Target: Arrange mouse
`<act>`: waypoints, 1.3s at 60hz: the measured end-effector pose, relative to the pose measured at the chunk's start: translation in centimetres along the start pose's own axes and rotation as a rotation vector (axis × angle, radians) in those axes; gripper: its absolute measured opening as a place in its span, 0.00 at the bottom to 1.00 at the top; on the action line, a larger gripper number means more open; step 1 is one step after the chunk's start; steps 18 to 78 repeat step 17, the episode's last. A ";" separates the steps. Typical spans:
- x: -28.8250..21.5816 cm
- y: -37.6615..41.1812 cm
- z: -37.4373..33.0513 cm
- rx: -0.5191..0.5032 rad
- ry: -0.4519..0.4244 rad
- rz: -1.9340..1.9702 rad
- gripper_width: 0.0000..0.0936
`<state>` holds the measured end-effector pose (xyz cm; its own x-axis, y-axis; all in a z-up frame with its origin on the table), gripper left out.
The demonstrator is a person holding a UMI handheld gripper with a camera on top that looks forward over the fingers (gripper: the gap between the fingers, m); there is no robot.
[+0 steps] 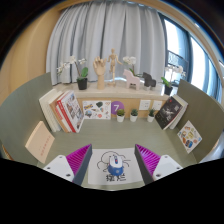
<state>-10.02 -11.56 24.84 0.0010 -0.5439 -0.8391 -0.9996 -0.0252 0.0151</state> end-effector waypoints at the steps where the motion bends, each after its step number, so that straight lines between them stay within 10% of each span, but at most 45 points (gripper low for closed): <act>1: 0.1 0.1 -0.5 0.000 -0.003 -0.001 0.91; 78: 4.8 2.3 -5.8 -0.003 0.030 0.033 0.91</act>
Point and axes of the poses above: the point between the fingertips, and its own axes, seen from behind it with the camera up: y to the left, x down, z forward, the way the camera looks, the point moved 3 cm from there along -z, backward, against the way the camera looks, and after that the axes turned 6 degrees about -x, right-handed, at the moved point
